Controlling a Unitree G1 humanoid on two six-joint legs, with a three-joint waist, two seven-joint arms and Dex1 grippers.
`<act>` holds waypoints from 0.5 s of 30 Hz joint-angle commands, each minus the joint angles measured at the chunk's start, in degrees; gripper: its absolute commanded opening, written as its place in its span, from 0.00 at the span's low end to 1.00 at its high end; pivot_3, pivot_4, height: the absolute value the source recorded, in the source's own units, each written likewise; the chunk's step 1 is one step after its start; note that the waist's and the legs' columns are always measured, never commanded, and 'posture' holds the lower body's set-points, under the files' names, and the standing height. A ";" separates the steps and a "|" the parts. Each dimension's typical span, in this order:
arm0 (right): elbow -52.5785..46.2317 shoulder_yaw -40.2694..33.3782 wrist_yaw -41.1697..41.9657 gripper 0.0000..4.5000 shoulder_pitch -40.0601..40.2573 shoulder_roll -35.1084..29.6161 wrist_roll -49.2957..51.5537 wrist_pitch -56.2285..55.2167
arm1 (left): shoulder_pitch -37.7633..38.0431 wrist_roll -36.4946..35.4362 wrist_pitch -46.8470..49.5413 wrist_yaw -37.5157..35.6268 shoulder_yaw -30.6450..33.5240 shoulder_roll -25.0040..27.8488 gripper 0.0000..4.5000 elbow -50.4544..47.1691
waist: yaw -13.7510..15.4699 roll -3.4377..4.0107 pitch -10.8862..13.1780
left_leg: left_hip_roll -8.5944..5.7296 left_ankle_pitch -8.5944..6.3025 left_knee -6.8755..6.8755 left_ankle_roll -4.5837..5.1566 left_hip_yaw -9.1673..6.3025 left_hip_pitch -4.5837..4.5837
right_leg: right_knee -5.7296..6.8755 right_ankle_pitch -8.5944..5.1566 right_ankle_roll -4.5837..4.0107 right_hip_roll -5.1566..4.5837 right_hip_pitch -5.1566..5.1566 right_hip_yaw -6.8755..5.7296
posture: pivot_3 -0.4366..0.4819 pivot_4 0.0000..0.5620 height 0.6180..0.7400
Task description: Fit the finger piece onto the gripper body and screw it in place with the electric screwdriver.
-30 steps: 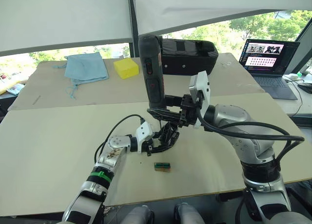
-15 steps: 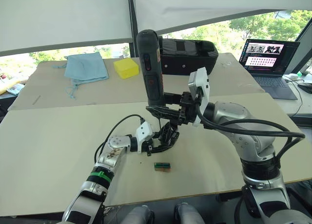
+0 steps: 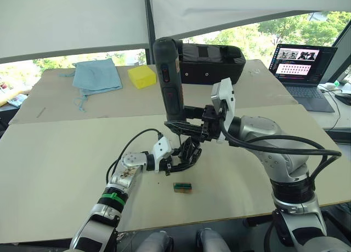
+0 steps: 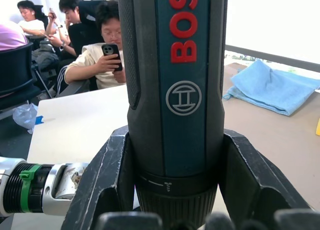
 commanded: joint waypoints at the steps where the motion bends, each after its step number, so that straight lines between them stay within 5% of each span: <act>1: -1.87 -1.38 0.35 0.43 -0.55 -0.02 0.33 -2.42 | -0.17 0.17 0.44 0.36 -0.24 0.30 0.51 -0.06 | 0.00 0.00 0.00 | 0.00 0.00 0.00 0.00 0.00 0.00 | 0.00 0.00 0.00 0.00 0.00 0.00 | 0.48 0.27 1.00; 15: -1.65 -0.82 0.61 0.43 0.60 0.27 -0.59 -3.93 | -0.20 0.22 0.18 0.25 -0.22 0.43 0.51 0.06 | 0.00 0.00 0.00 | 0.00 0.00 0.00 0.00 0.00 0.00 | 0.00 0.00 0.00 0.00 0.01 0.00 | 0.48 0.27 1.00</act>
